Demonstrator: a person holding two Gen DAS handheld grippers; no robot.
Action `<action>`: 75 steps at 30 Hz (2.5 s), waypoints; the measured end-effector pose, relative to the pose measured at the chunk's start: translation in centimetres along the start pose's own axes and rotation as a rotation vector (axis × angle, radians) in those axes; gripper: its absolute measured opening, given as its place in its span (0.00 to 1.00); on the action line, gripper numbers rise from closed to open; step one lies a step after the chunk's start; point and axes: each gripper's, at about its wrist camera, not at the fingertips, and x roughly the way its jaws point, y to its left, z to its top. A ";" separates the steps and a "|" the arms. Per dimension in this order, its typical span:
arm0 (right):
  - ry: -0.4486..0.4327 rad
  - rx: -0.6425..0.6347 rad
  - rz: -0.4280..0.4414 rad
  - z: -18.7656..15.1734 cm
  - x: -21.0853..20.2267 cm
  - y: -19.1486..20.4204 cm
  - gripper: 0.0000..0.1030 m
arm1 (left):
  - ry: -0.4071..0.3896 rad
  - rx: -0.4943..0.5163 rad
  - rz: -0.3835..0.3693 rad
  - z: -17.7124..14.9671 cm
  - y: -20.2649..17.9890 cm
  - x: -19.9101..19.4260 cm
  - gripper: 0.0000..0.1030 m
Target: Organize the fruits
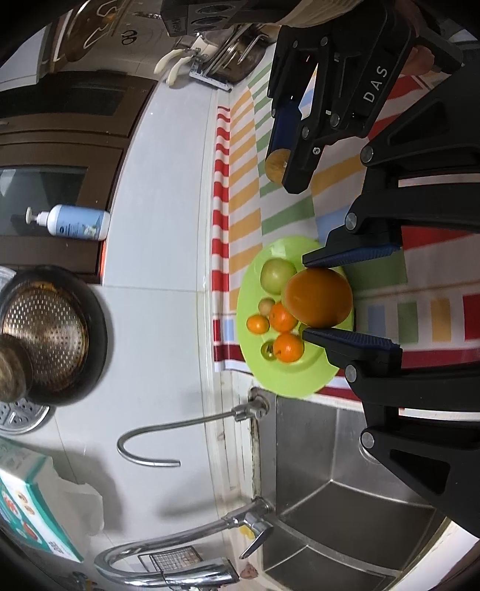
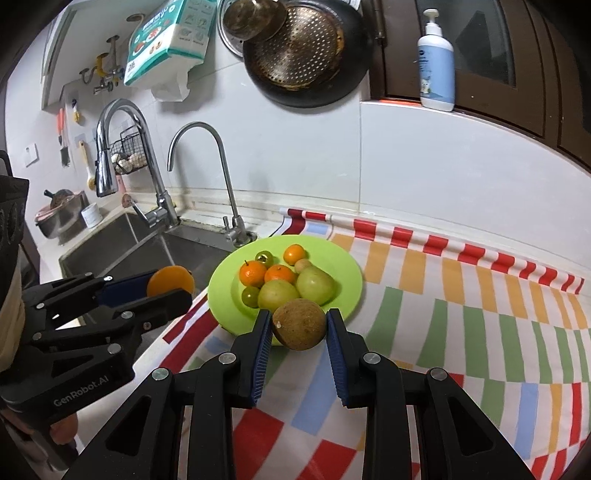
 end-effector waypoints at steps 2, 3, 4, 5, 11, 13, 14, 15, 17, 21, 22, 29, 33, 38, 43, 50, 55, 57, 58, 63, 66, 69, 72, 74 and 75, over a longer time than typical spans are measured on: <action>0.001 0.002 0.000 0.2 0.6 0.4 0.30 | 0.002 -0.002 0.006 0.0 0.7 0.3 0.32; 0.002 0.003 -0.004 0.3 0.9 0.6 0.30 | 0.005 -0.004 0.008 0.0 1.0 0.5 0.32; 0.003 0.005 -0.006 0.4 1.2 0.7 0.30 | 0.009 -0.006 0.012 0.0 1.4 0.7 0.32; 0.008 0.011 -0.005 0.5 1.6 0.8 0.30 | 0.015 -0.010 0.013 0.0 1.7 1.0 0.32; 0.030 0.023 -0.014 0.9 4.1 1.2 0.30 | 0.041 -0.024 0.030 0.1 3.5 3.0 0.32; 0.047 0.031 -0.013 0.9 5.2 1.2 0.30 | 0.050 -0.026 0.036 0.1 4.0 3.8 0.32; 0.053 0.033 -0.014 0.9 5.5 1.1 0.30 | 0.055 -0.028 0.037 0.2 4.3 4.2 0.32; 0.060 0.035 -0.016 0.8 5.9 1.1 0.30 | 0.062 -0.032 0.039 0.2 4.6 4.7 0.32; 0.074 0.039 -0.021 0.9 6.9 0.8 0.30 | 0.076 -0.038 0.043 0.1 5.0 5.6 0.32; 0.102 0.051 -0.029 0.9 8.7 0.2 0.30 | 0.106 -0.042 0.049 0.0 5.6 7.4 0.32; 0.106 0.055 -0.028 0.9 9.0 0.1 0.30 | 0.112 -0.043 0.049 0.0 5.8 7.7 0.32; 0.140 0.076 -0.034 0.7 11.4 -0.8 0.30 | 0.152 -0.038 0.045 -0.2 6.4 10.6 0.32; 0.152 0.100 -0.041 0.7 12.3 -1.3 0.40 | 0.153 -0.035 0.042 0.0 6.5 11.5 0.32; 0.137 0.117 -0.052 0.9 12.3 -1.8 0.45 | 0.136 -0.018 0.040 0.3 6.2 11.5 0.33; 0.128 0.130 -0.065 0.9 11.4 -1.8 0.45 | 0.114 -0.022 0.045 0.4 6.0 10.2 0.38; 0.074 0.142 -0.110 0.6 8.5 -1.4 0.53 | 0.054 0.000 0.048 0.8 5.0 7.0 0.44; 0.044 0.155 -0.124 0.2 5.7 -1.3 0.58 | 0.016 0.014 0.059 0.7 3.8 4.5 0.47; 0.025 0.150 -0.137 -0.1 4.4 -1.1 0.60 | 0.004 0.014 0.067 0.5 3.3 3.4 0.50; 0.017 0.149 -0.140 -0.2 3.8 -1.1 0.60 | -0.002 0.016 0.069 0.4 3.0 3.0 0.51; -0.012 0.149 -0.162 -0.9 0.8 -1.0 0.65 | -0.031 0.025 0.084 -0.1 1.5 0.2 0.60; -0.035 0.148 -0.183 -1.5 -1.2 -1.1 0.68 | -0.050 0.030 0.092 -0.5 0.5 -1.2 0.65; -0.043 0.148 -0.204 -2.2 -3.0 -1.2 0.73 | -0.070 0.029 0.095 -0.9 -0.6 -2.6 0.68; -0.045 0.151 -0.223 -3.1 -4.6 -1.5 0.76 | -0.084 0.044 0.095 -1.5 -1.8 -3.9 0.74; -0.052 0.155 -0.229 -3.8 -5.7 -1.8 0.76 | -0.090 0.054 0.094 -2.0 -2.8 -4.8 0.74; -0.054 0.156 -0.233 -4.1 -6.2 -1.9 0.76 | -0.090 0.055 0.095 -2.1 -3.2 -5.0 0.75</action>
